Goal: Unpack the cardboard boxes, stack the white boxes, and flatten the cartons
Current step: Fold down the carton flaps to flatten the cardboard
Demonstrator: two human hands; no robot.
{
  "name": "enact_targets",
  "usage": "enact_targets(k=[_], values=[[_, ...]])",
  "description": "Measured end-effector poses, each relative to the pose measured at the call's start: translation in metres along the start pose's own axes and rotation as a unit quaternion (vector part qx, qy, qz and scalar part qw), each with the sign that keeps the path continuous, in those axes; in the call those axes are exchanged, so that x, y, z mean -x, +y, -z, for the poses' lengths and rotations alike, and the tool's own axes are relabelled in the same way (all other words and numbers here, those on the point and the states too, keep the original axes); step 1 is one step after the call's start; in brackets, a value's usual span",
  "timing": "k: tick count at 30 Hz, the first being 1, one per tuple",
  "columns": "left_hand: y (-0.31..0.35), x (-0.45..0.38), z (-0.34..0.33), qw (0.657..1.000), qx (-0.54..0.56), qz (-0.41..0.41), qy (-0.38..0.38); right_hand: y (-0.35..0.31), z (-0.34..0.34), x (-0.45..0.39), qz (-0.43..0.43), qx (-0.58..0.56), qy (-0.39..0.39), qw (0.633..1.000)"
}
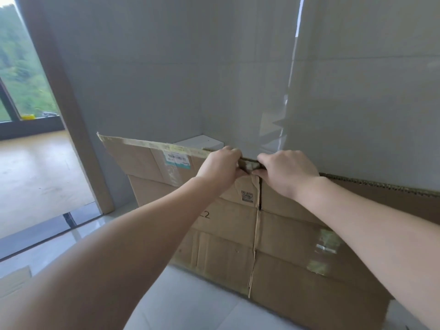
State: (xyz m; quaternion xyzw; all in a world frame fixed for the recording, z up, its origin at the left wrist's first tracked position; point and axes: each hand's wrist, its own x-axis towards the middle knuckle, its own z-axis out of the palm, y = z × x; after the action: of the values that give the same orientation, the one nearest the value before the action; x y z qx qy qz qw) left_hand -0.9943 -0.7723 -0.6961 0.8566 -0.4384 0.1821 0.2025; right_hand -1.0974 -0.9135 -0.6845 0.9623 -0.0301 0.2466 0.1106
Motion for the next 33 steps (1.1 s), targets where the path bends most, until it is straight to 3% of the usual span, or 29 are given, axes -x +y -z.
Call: enact_targets(k=[8, 13, 16, 21, 28, 33], values=[[-0.020, -0.010, 0.070, 0.995, -0.036, -0.034, 0.083, -0.017, 0.052, -0.044, 0.007, -0.006, 0.070, 0.998], [-0.028, -0.011, 0.103, 0.975, -0.137, -0.065, 0.160, -0.024, 0.077, -0.062, 0.002, -0.099, 0.092, 0.991], [-0.024, -0.019, 0.108, 0.969, -0.119, -0.083, 0.198, -0.019, 0.080, -0.072, -0.027, -0.160, 0.099, 0.982], [-0.017, -0.022, 0.058, 0.992, 0.005, -0.078, 0.104, 0.032, 0.033, -0.055, -0.158, -0.197, 0.021, 0.967], [-0.047, 0.032, -0.071, 0.992, -0.095, -0.047, -0.074, 0.048, -0.127, 0.017, -0.278, -0.231, -0.105, 0.926], [-0.045, 0.065, -0.139, 0.982, -0.109, -0.035, -0.148, 0.038, -0.216, 0.071, -0.327, -0.144, -0.178, 0.917]])
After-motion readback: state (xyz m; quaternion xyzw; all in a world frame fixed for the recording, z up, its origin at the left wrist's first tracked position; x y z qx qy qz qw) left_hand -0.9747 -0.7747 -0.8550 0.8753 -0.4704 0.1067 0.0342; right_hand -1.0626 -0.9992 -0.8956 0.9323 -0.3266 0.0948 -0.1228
